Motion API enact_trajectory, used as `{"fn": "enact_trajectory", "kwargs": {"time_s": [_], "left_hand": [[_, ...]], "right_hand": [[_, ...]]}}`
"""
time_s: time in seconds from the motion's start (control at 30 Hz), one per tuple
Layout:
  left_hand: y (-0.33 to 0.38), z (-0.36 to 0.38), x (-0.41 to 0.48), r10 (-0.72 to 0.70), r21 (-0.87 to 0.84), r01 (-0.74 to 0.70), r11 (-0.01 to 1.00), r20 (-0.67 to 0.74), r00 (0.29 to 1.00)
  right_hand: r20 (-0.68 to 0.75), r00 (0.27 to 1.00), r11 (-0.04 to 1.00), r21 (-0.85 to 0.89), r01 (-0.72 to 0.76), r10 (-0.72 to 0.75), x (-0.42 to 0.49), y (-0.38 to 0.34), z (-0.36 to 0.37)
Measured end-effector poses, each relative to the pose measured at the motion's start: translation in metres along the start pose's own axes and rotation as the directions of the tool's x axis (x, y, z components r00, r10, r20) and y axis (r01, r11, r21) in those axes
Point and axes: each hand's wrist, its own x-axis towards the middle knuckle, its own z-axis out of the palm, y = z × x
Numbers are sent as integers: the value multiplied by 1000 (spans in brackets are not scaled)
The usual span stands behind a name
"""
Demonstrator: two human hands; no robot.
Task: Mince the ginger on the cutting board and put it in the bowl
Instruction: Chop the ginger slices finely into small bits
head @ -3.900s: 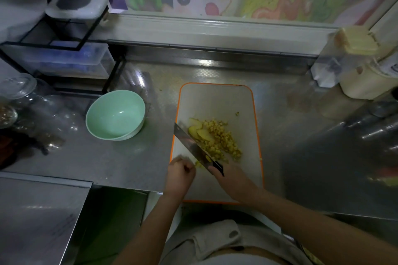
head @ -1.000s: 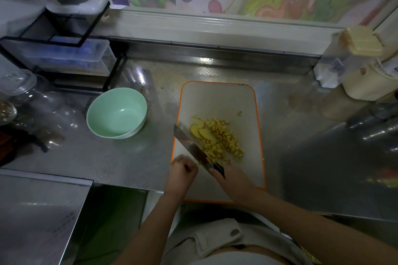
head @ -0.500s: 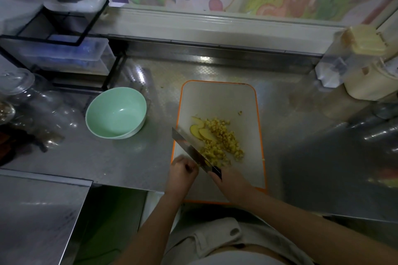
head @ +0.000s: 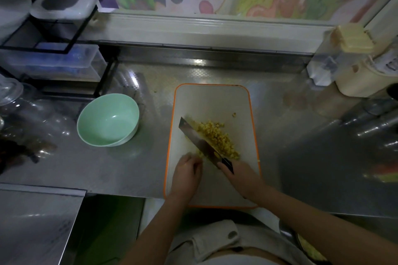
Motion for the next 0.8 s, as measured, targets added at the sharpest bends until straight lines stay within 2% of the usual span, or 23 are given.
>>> {"fn": "enact_trajectory", "kwargs": {"time_s": [0.27,0.5,0.7,0.8], "left_hand": [[6,-17,38,-31,55,35,998,-68,997],[18,-13,74,-151,310,119,943,83,985],[22,-10,83,-165,358,104,928,145,976],[23,-9,84,-194,315,143,938,138,971]], "right_hand": [[-61,996,990,130,-53,61,8,-4,-18],[-63,993,990,103,-92,98,24,-3,-19],[-74,993,989,123,-87,97,35,2,-18],[-75,994,987,142,-74,85,37,5,-18]]}}
